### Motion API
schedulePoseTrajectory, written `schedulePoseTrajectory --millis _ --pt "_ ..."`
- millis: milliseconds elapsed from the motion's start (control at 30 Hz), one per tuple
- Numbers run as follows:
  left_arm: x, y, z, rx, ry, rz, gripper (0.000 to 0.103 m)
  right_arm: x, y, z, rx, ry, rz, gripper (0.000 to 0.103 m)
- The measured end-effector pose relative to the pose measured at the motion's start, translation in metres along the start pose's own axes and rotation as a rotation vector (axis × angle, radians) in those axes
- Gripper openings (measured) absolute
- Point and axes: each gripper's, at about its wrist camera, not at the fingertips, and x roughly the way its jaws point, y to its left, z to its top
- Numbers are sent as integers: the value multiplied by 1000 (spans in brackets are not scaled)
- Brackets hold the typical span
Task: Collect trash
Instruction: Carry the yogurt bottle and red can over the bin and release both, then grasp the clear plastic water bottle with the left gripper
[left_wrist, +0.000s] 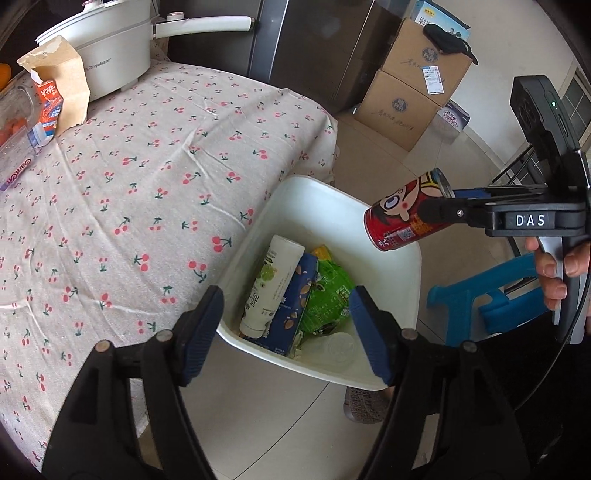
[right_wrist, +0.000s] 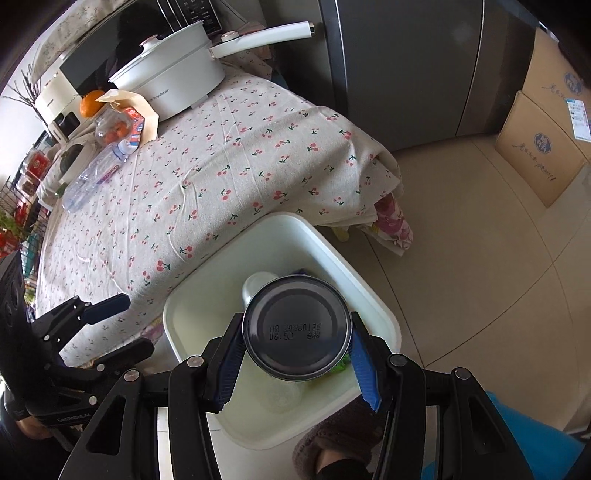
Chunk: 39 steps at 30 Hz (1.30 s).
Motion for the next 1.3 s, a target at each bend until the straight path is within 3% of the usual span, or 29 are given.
schedulePoseTrajectory --millis 133,400,467,500,567,1033,1300 --pt "-13 11 -3 -13 -14 63 84 5 0 0 0 19 -8 54" --pt "-35 38 -16 -66 -30 157 92 15 8 0 -5 66 -24 55" --pt "-40 42 -19 -67 -34 164 96 14 10 1 10 68 -16 61" --pt "-42 44 -21 -69 -36 168 96 14 10 2 20 67 -10 69" --pt "-47 47 -25 -70 -35 178 96 11 12 3 34 57 -5 74" --pt "-77 84 -54 -111 -47 259 98 10 47 13 -13 36 -13 78" --pt "-102 127 -65 -167 -60 304 98 14 73 22 -45 26 -11 79"
